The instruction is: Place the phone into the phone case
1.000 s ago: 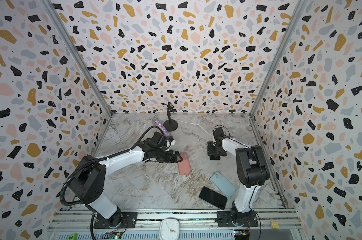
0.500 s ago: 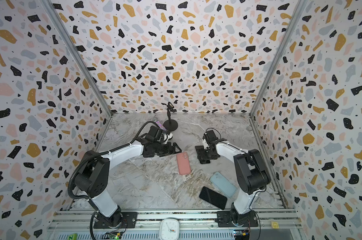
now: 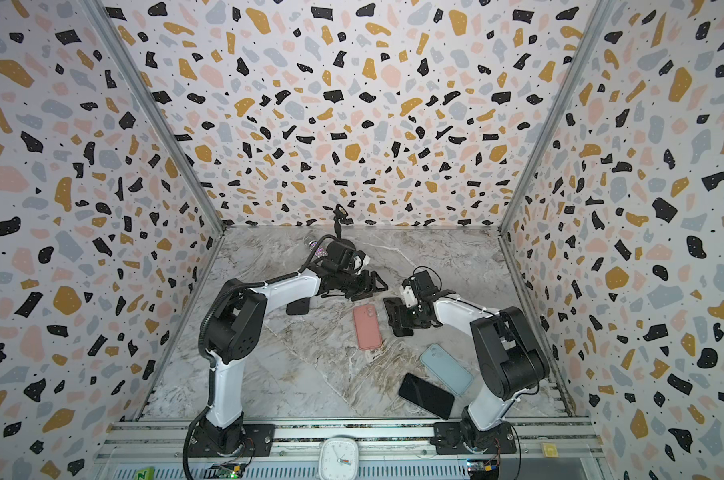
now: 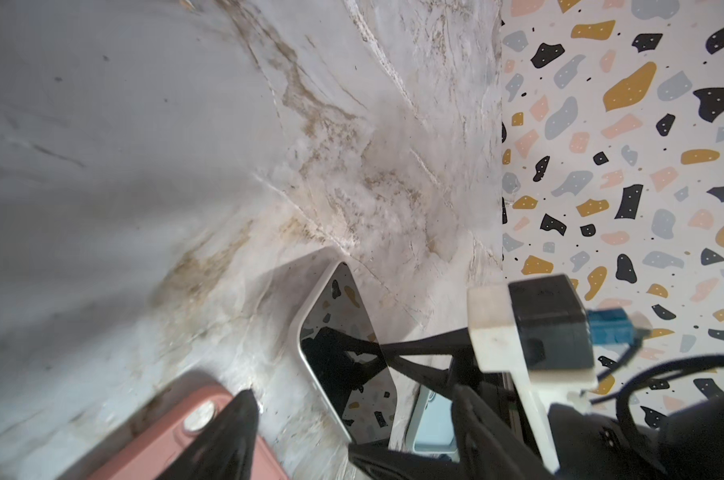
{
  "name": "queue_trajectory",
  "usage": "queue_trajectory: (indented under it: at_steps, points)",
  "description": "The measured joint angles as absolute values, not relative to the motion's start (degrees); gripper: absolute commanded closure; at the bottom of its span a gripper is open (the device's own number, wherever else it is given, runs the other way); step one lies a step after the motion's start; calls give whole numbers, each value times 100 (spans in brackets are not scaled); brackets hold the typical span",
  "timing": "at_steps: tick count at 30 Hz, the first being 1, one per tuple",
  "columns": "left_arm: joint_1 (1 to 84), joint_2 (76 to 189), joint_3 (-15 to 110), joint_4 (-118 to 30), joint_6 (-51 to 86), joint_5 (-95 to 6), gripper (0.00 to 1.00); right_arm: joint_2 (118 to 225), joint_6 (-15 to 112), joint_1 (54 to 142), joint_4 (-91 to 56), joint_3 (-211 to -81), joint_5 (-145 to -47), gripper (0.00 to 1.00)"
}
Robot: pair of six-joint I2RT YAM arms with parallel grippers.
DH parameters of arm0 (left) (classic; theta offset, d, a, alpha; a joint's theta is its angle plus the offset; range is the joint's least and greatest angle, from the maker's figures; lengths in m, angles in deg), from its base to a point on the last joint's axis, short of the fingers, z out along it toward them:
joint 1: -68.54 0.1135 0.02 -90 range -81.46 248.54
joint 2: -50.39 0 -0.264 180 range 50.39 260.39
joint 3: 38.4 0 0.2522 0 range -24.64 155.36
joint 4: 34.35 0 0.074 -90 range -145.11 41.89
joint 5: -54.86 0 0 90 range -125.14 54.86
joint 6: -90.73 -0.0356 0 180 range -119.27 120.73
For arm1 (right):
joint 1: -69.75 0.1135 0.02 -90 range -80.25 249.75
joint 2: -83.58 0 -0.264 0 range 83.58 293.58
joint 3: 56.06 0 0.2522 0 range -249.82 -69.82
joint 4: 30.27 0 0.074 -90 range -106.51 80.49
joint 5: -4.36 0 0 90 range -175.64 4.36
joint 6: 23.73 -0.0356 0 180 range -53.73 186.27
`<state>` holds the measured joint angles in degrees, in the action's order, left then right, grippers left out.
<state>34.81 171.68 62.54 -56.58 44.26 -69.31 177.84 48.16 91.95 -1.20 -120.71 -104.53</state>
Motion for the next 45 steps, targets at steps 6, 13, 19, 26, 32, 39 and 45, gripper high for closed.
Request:
queue_trajectory:
  at_steps: [6,13,19,26,32,39,45]
  points:
    - [3465,17612,6455,-5429,4776,-7053,42,17747,4818,9013,-266,-11964,-10716,42]
    - [3393,17824,6457,-5333,4959,-7134,51,17747,4814,8891,-334,-11944,-10829,43]
    - [3315,17892,6457,-5138,5093,-7272,66,17747,4814,8882,-408,-11942,-10886,43]
    - [3262,17942,6457,-4922,5268,-7370,76,17747,4805,8882,-472,-11940,-10908,43]
    - [3251,17942,6429,-4815,5307,-7383,83,17747,4770,8878,-502,-11940,-10908,41]
    - [3249,17942,6306,-4644,5344,-7421,88,17747,4726,8878,-489,-11938,-10910,34]
    - [3251,17940,6204,-4456,5416,-7512,92,17742,4726,8878,-428,-11938,-10912,19]
